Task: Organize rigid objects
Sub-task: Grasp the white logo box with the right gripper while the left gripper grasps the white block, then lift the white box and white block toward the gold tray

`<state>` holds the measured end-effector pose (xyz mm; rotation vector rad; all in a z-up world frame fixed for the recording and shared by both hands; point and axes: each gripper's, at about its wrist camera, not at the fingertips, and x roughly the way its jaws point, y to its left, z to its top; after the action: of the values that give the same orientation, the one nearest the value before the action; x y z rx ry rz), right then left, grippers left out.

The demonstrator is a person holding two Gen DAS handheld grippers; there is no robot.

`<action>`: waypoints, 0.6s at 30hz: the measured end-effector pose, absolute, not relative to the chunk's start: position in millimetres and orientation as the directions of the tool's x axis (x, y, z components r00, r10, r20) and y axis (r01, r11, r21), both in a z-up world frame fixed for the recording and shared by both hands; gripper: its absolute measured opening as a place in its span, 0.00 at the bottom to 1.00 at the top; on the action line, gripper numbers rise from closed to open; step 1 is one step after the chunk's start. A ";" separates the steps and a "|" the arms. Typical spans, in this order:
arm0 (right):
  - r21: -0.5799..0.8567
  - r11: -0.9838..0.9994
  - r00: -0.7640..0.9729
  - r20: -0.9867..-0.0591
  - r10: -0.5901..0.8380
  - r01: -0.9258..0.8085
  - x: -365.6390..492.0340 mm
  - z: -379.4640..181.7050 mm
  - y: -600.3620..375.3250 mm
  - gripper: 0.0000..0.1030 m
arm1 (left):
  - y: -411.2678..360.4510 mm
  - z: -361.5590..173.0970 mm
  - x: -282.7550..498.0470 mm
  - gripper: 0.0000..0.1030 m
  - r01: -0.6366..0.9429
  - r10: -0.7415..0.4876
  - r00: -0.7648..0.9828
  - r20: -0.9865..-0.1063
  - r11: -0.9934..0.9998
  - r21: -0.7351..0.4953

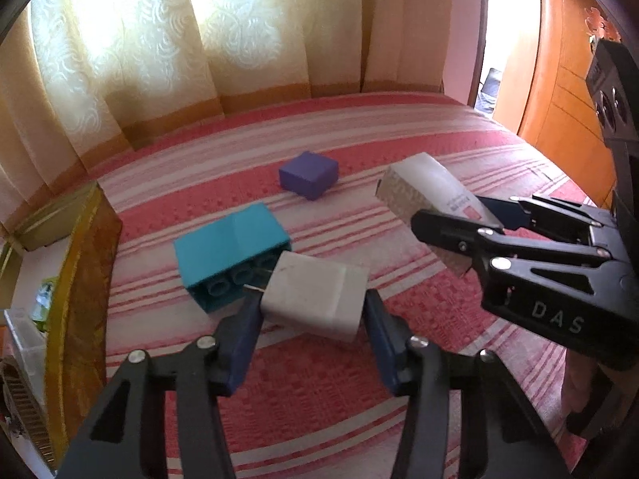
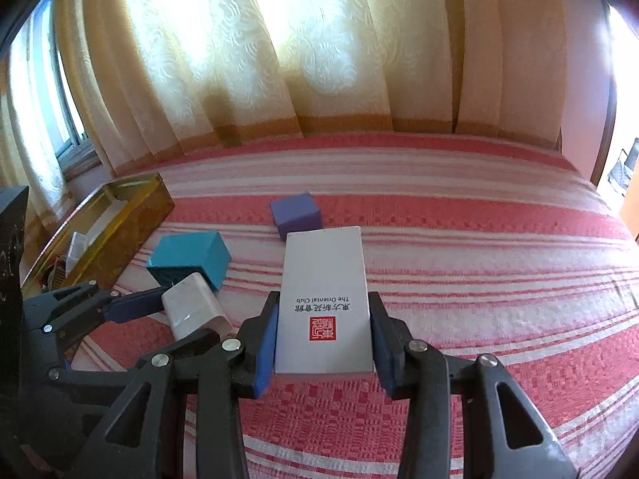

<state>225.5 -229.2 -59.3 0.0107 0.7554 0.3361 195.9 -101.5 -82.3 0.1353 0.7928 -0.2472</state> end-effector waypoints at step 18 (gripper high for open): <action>0.062 0.951 0.802 -0.523 0.288 -0.301 193.3 -36.6 -224.2 0.42 | -89.3 -56.6 162.3 0.46 0.199 -0.132 0.836 -0.533 0.978 0.070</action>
<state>193.3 -224.2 -36.6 -0.0250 0.5565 0.3159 162.3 -89.3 -56.6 0.1242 0.5542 -0.1756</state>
